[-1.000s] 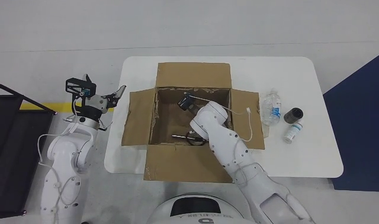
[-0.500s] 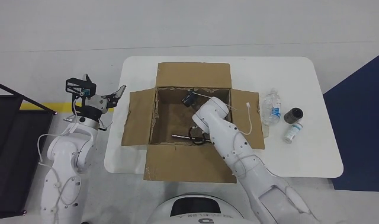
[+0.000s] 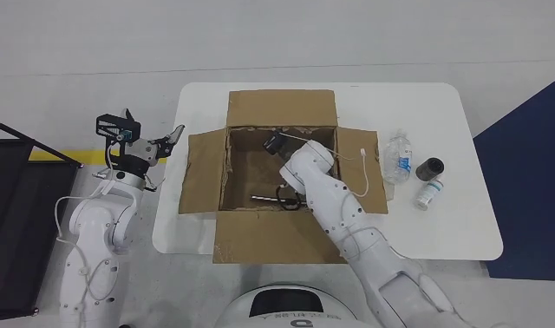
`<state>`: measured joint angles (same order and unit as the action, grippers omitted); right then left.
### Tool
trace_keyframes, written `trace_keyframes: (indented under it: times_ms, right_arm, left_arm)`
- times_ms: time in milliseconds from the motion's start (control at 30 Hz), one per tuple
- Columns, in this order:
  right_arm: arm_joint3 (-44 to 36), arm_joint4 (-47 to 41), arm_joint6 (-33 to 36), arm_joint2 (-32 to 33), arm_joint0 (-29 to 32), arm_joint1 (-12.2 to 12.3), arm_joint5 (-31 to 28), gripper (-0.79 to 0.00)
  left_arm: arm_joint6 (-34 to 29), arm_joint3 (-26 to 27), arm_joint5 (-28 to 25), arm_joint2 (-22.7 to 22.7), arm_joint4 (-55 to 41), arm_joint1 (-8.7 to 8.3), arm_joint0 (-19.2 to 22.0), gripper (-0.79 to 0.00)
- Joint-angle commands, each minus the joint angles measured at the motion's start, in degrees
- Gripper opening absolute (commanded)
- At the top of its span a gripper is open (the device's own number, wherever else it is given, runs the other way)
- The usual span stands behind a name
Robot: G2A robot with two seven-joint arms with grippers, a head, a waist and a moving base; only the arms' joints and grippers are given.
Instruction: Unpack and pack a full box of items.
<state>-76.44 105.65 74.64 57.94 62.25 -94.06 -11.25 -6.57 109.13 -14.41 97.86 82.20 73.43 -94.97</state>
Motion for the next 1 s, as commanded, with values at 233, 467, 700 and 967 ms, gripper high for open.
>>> trace_keyframes:
  times_ms: [233,467,700,967]
  right_arm:
    - [-21.49,-3.04,-3.06,0.65,9.96,1.16,-5.71,-0.785]
    - [-40.63,-20.4,-8.46,8.54,20.63,3.27,-20.13,-0.785]
    - [-48.85,-36.47,-8.41,16.6,25.53,5.15,-26.81,-0.785]
    - [-48.85,-36.47,-8.41,16.6,25.53,5.15,-26.81,-0.785]
  left_arm:
    - [0.0,0.0,0.0,0.0,0.0,0.0,0.0,0.0]
    - [0.0,0.0,0.0,0.0,0.0,0.0,0.0,0.0]
    - [0.0,0.0,0.0,0.0,0.0,0.0,0.0,0.0]
    - [0.0,0.0,0.0,0.0,0.0,0.0,0.0,0.0]
